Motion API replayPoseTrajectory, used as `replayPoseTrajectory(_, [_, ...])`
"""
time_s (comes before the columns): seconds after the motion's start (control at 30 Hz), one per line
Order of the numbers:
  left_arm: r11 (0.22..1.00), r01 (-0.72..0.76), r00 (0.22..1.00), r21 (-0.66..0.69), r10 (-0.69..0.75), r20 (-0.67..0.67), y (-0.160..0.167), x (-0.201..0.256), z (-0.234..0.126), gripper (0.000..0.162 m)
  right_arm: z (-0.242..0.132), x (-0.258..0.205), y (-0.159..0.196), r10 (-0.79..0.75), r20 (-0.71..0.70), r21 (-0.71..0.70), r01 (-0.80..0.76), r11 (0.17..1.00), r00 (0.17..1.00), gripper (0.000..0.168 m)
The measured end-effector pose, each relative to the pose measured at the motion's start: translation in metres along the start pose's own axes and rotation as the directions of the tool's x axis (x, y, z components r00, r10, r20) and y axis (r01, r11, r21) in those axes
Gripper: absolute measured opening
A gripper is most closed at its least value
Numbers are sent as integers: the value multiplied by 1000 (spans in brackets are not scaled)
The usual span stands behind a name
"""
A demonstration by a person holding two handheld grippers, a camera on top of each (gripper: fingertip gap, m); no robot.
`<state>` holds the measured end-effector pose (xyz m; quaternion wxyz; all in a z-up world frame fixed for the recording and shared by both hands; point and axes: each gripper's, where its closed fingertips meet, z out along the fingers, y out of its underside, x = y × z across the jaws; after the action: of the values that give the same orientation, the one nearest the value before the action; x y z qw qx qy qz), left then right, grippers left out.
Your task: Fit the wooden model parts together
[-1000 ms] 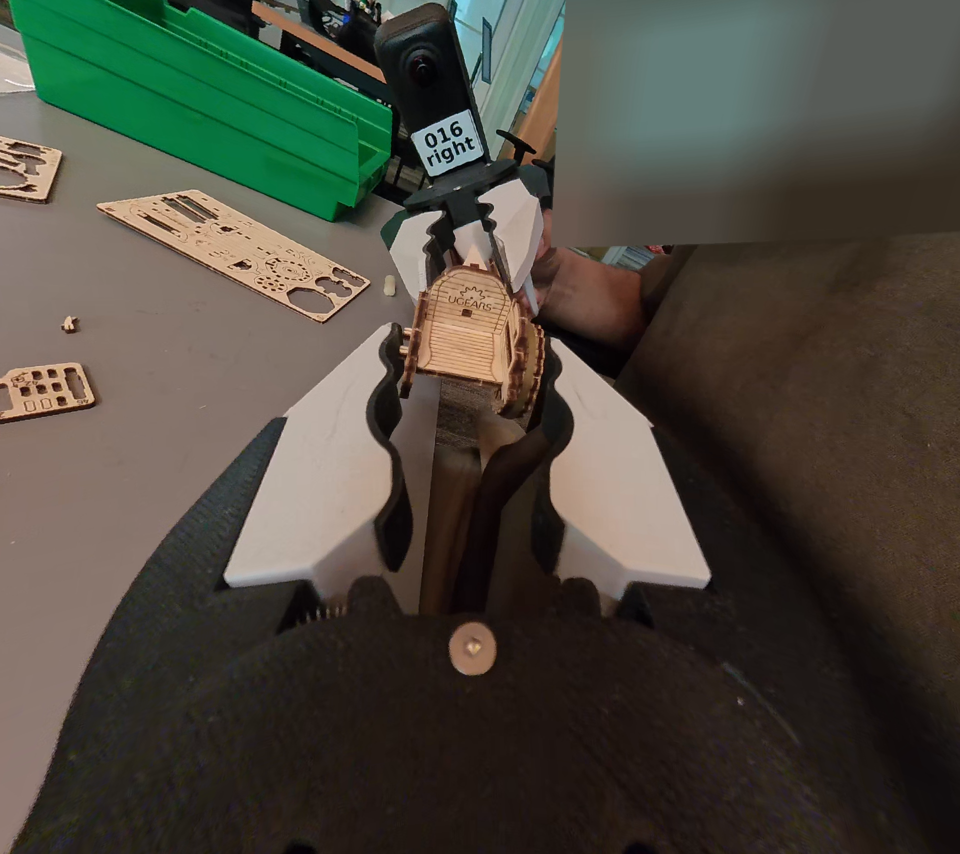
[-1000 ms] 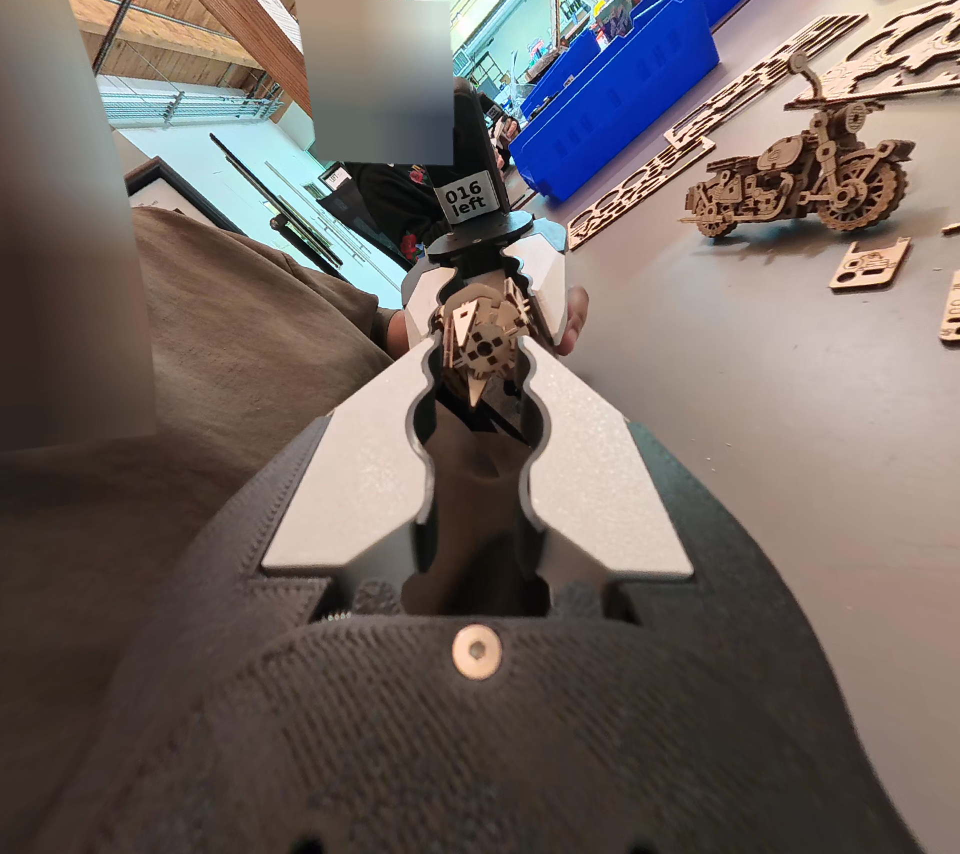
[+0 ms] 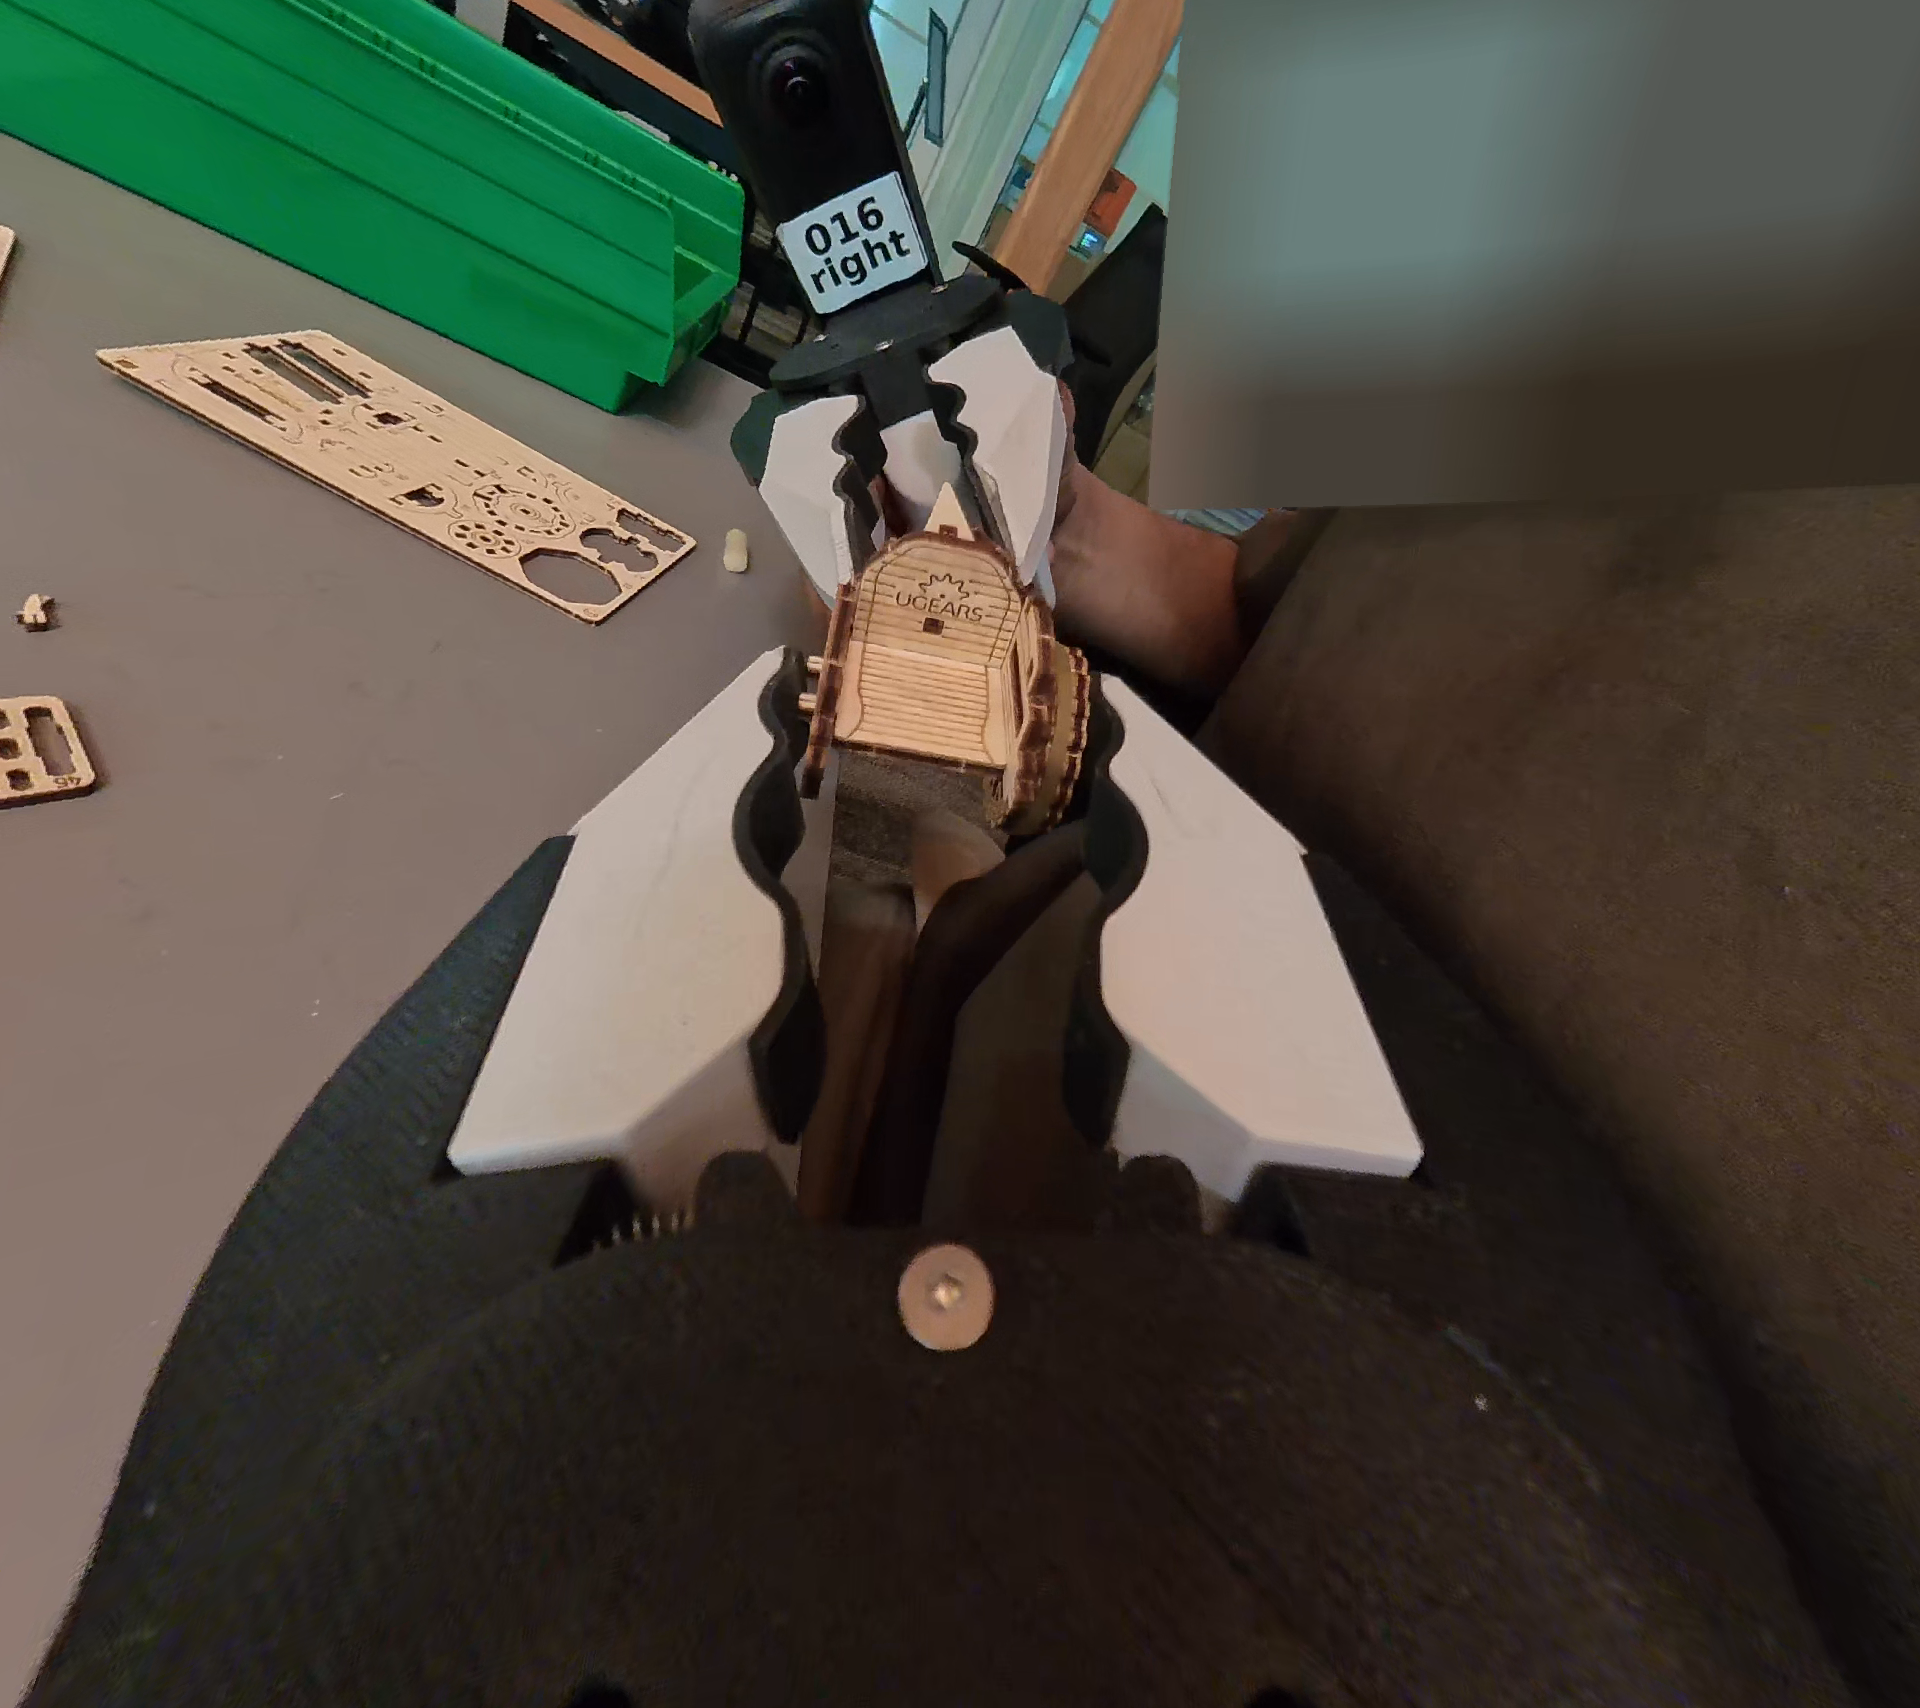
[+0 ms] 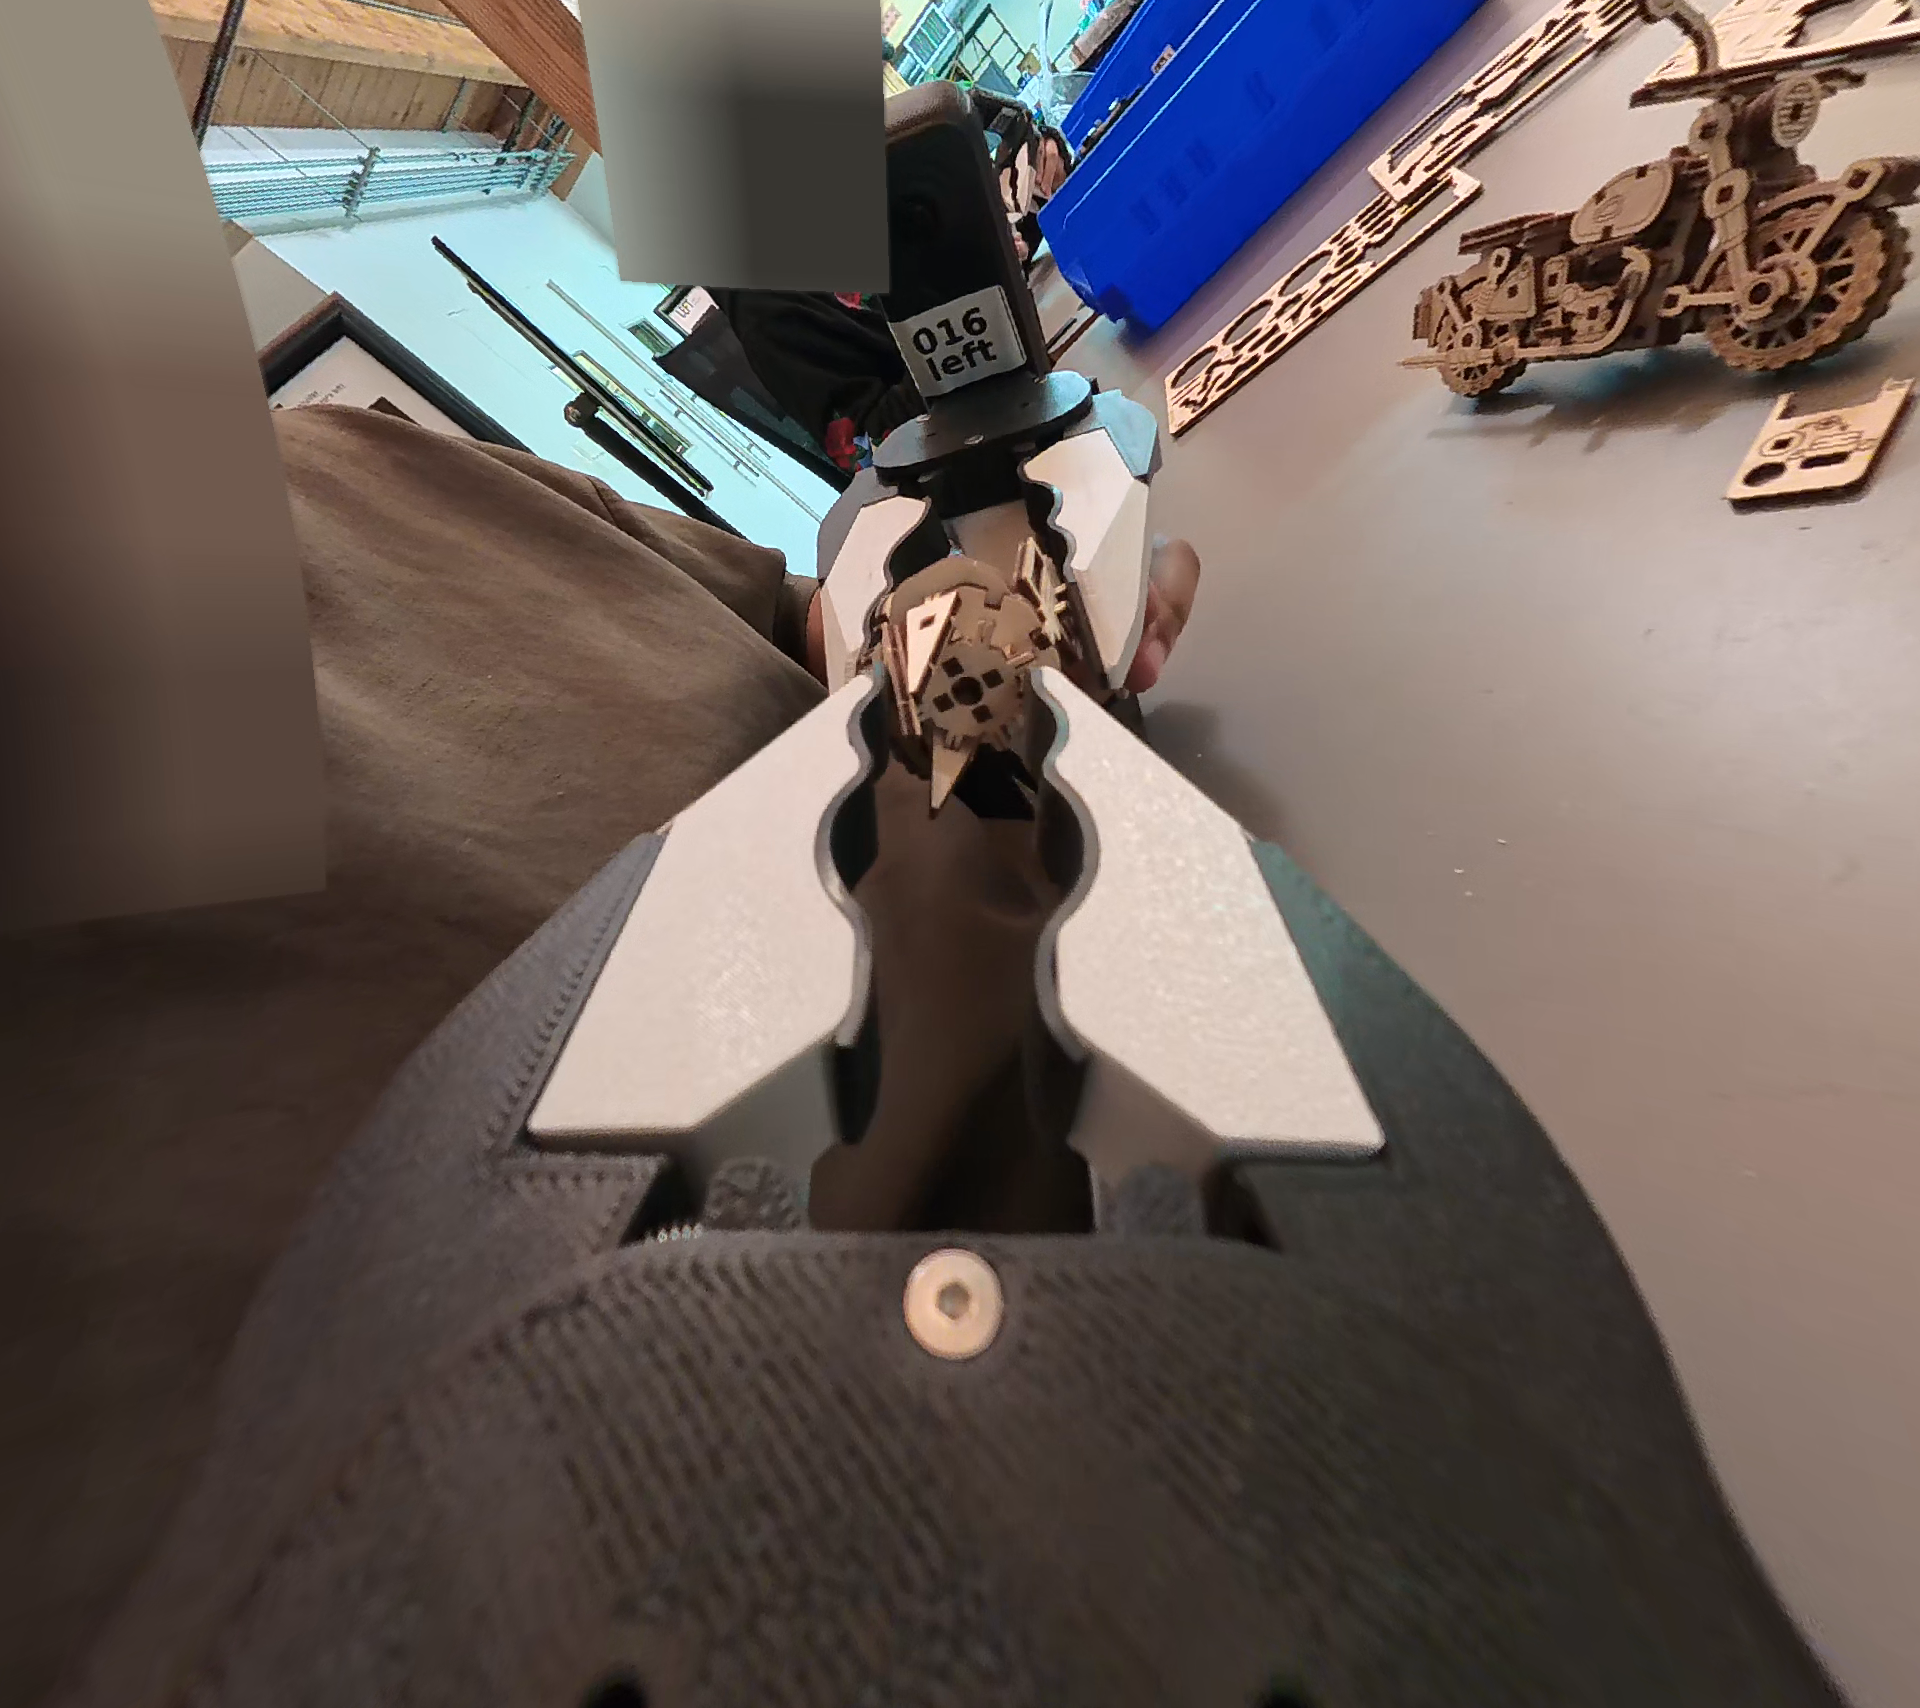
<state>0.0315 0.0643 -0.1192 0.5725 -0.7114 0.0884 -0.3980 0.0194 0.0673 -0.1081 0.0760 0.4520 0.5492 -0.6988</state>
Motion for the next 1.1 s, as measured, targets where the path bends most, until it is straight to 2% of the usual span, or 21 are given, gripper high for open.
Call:
replayPoseTrajectory(0.13, [1000,14,1000,6,-15,12,0,-3,0,51,0,2,-1,-29,-22,-2,29,1000,999,24])
replayPoseTrajectory(0.27, [993,113,994,22,-113,-1,-2,-7,0,60,3,6,4,-78,-63,-30,76,997,995,21])
replayPoseTrajectory(0.6, [970,242,969,5,-242,43,4,-24,-3,52,4,22,8,-85,-133,-42,80,996,988,21])
replayPoseTrajectory(0.67, [969,248,966,10,-248,78,4,-31,-5,46,1,28,7,-93,-159,-41,87,995,983,21])
replayPoseTrajectory(1.1, [972,231,956,-43,-218,195,16,-47,-5,46,-3,44,12,-31,-195,-50,22,999,980,12])
